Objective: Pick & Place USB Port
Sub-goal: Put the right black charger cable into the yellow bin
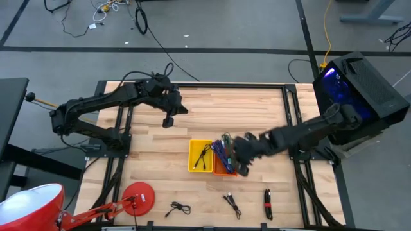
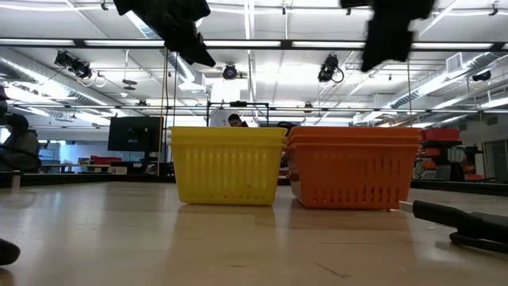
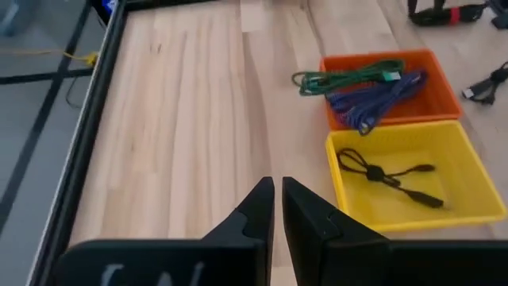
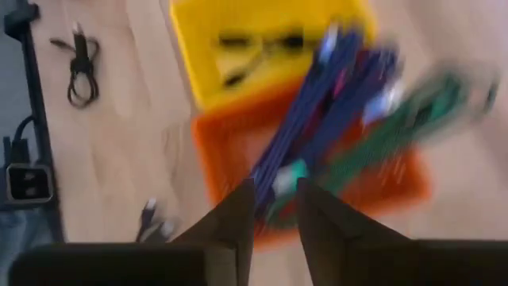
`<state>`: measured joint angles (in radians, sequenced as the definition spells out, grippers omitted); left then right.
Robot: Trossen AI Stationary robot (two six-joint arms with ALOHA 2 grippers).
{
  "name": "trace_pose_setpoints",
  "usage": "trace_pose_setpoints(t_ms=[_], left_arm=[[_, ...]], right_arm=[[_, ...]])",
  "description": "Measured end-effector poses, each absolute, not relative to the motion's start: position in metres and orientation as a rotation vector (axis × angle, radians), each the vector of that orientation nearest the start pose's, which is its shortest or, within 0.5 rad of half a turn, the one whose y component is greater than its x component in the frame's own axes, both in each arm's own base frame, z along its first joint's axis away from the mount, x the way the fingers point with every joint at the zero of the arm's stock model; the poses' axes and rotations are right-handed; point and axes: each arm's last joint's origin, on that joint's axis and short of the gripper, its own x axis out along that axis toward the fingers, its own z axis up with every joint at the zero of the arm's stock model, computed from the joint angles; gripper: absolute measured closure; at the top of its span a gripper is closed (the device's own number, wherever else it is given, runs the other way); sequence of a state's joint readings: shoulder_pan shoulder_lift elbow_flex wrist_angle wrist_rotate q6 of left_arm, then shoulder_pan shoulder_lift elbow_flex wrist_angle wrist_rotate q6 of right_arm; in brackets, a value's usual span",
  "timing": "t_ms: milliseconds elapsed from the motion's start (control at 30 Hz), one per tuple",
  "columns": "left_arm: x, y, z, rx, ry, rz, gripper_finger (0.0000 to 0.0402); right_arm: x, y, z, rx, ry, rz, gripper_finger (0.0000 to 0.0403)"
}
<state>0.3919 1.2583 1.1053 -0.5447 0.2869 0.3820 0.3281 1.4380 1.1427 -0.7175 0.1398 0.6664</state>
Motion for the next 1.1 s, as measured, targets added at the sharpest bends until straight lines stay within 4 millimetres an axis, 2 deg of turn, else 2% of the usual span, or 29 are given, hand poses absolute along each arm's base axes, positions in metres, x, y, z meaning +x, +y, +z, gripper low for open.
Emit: trace_pose_setpoints(t_ms=[367, 567, 667, 867, 1100], left_arm=[[0.246, 0.091, 0.315, 0.130, 0.663, -0.046, 0.0369], [0.246, 0.091, 0.315, 0.123, 0.664, -0.053, 0.0369], [0.245, 0.091, 0.315, 0.118, 0.671, -0.053, 0.0369], [0.245, 0.091, 0.313, 0.112, 0.684, -0.057, 0.0369], [0.245, 0.090, 0.314, 0.101, 0.683, -0.059, 0.0369]], right_arm=[[0.220, 0.159, 0.257, 0.663, 1.091, -0.449, 0.0325], [0.201, 0.192, 0.232, 0.741, 1.253, -0.588, 0.0334], [0.198, 0.205, 0.217, 0.763, 1.306, -0.652, 0.0335], [0.200, 0.225, 0.197, 0.849, 1.360, -0.667, 0.0326], [0.192, 0.236, 0.190, 0.882, 1.420, -0.699, 0.0301]])
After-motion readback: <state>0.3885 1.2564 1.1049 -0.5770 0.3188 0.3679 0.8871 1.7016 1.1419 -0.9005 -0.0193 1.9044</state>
